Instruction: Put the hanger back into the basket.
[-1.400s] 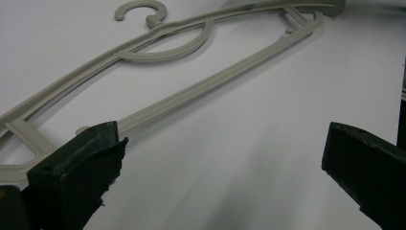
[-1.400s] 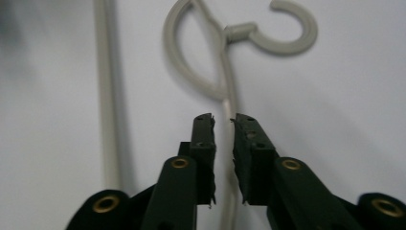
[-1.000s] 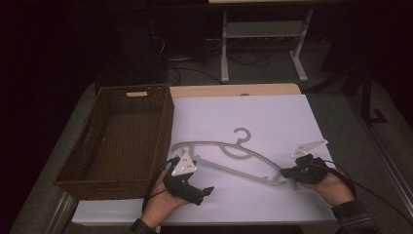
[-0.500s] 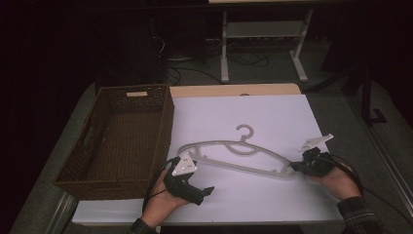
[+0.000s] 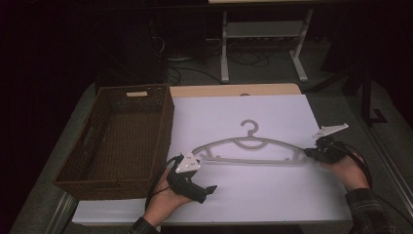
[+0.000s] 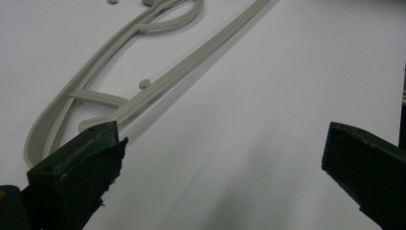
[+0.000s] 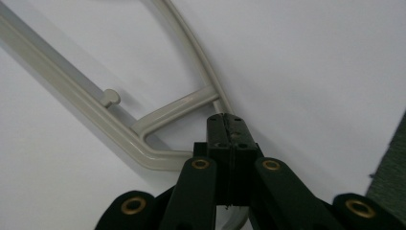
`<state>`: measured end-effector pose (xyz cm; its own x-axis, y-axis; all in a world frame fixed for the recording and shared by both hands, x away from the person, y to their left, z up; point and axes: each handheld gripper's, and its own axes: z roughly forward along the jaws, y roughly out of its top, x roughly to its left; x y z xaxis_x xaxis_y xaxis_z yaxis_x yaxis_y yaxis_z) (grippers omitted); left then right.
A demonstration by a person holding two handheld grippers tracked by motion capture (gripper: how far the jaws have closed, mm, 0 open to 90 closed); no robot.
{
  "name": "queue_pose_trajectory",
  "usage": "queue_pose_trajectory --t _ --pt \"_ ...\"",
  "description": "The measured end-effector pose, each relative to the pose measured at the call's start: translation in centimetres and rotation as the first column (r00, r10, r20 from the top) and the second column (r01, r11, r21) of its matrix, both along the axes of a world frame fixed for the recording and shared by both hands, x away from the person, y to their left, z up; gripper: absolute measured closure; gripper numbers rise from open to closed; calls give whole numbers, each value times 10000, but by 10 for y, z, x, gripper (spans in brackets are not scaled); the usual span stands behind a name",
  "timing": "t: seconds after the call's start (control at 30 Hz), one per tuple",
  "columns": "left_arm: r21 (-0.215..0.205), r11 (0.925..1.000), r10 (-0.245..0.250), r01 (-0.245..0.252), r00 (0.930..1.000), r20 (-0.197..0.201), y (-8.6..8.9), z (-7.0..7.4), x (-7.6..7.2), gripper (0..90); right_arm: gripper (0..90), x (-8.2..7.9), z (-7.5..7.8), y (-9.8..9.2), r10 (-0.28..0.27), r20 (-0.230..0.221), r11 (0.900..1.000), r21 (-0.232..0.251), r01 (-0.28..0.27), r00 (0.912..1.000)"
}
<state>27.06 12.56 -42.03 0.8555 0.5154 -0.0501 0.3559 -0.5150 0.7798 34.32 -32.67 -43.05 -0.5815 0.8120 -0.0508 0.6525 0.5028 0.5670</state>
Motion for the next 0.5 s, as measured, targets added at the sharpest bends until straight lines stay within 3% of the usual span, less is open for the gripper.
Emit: queue_pose_trajectory --t 0.1,0.2,0.33,0.37,0.4,0.5 --pt "41 10000 -49 49 10000 -68 -5 3 4 0 895 6 0 0 -132 63 9998 -142 132 9999" --pt "27 10000 -28 28 9998 -175 -10 8 11 0 885 4 3 0 4 91 9991 415 -7 10000" --pt "25 10000 -25 26 9994 -346 -14 13 24 53 758 -3 11 2 172 250 9925 1205 -201 9995" --pt "57 10000 -12 14 9994 -348 -16 14 28 70 661 -6 14 3 281 369 9876 1537 -334 9989" --pt "47 10000 22 -20 9994 -331 -17 15 32 70 661 -6 14 3 281 369 9876 1537 -334 9989" --pt "132 9998 175 -171 9994 -298 -21 17 43 135 524 -12 17 6 343 574 9823 1818 -442 9978"
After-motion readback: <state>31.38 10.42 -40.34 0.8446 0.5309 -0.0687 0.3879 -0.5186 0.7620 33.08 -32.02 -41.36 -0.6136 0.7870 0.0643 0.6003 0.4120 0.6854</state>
